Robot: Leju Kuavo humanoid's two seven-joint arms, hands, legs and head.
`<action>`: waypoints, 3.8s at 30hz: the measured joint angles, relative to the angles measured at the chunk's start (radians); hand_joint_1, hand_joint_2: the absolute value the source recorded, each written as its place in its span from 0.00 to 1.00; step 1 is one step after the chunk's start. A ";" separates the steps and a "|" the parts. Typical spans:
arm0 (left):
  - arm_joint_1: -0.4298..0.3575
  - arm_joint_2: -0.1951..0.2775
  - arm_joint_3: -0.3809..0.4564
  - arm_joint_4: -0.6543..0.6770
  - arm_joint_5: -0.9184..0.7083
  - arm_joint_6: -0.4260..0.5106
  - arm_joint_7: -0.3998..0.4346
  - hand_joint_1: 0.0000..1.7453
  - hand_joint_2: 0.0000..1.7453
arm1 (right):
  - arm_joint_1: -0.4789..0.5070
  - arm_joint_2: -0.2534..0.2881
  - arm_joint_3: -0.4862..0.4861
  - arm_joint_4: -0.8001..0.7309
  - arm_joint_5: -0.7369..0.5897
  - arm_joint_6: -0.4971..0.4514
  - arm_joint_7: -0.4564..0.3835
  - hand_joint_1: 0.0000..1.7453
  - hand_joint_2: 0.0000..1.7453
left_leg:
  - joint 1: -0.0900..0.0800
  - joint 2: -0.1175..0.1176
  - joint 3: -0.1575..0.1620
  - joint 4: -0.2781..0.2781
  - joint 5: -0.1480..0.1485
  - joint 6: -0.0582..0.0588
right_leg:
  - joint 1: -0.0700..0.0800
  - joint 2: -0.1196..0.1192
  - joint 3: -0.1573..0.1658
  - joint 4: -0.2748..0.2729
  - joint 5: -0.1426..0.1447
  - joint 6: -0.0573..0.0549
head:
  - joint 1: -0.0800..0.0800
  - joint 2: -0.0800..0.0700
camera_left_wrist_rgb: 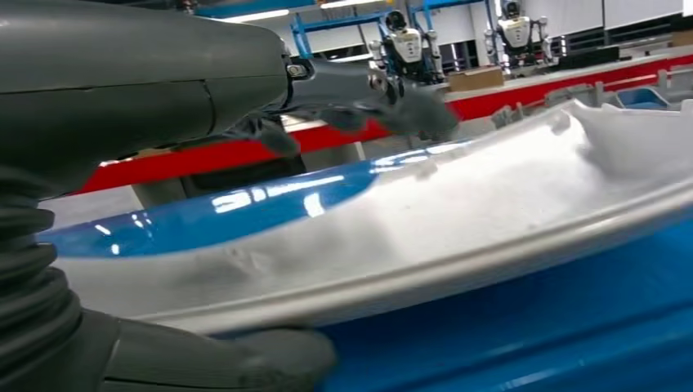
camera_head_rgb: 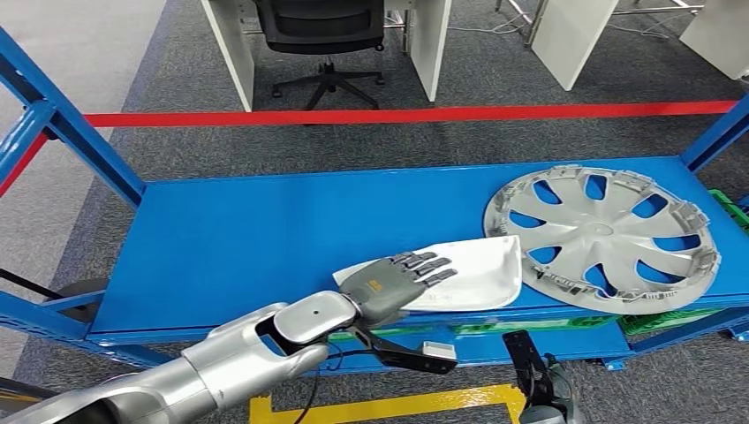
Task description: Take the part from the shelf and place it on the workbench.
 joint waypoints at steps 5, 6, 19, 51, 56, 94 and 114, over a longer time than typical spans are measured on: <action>-0.005 -0.003 0.007 0.001 0.000 -0.005 -0.008 1.00 1.00 | 0.000 0.000 -0.001 0.000 0.000 -0.001 0.000 0.00 0.00 | 0.000 0.000 0.000 0.000 0.000 0.000 | 0.000 0.000 0.000 0.000 0.000 0.000 | 0.000 0.000; -0.005 -0.004 0.008 0.001 0.000 -0.006 -0.011 1.00 1.00 | 0.000 0.000 -0.001 0.000 0.000 -0.002 0.000 0.00 0.00 | 0.000 0.000 0.000 0.000 0.000 0.000 | 0.000 0.000 0.000 0.000 0.000 0.000 | 0.000 0.000; -0.022 -0.012 0.026 0.001 -0.001 -0.033 -0.028 1.00 1.00 | 0.000 0.000 -0.013 0.000 -0.018 -0.013 -0.011 0.00 0.00 | 0.000 0.000 0.000 0.000 0.000 0.000 | 0.000 0.000 0.000 0.000 0.000 0.000 | 0.000 0.000; -0.019 -0.007 0.050 0.015 -0.029 0.044 0.004 1.00 1.00 | 0.001 0.000 -0.029 0.000 -0.016 -0.013 -0.014 0.00 0.00 | 0.000 0.000 0.000 0.000 0.000 0.000 | 0.000 0.000 0.000 0.000 0.001 0.000 | 0.000 0.000; -0.008 0.001 0.055 0.018 -0.061 0.106 0.029 1.00 1.00 | 0.004 0.000 -0.029 0.000 -0.017 -0.012 -0.019 0.00 0.00 | 0.000 0.000 0.000 0.000 0.000 0.000 | 0.000 0.000 0.000 0.000 0.001 0.000 | 0.000 0.000; 0.014 0.058 0.079 0.020 -0.376 0.409 0.168 1.00 1.00 | 0.013 0.000 -0.033 0.000 -0.015 -0.007 -0.027 0.00 0.00 | 0.000 0.000 0.000 0.000 0.000 0.000 | 0.000 0.000 0.000 0.000 0.001 0.000 | 0.000 0.000; 0.125 0.208 0.112 -0.501 -0.489 0.597 0.330 1.00 1.00 | 0.058 0.012 -0.057 0.001 -0.018 -0.019 -0.051 0.00 0.00 | 0.000 0.000 0.000 0.000 0.000 0.000 | 0.000 0.000 0.000 0.000 0.000 0.000 | 0.000 0.000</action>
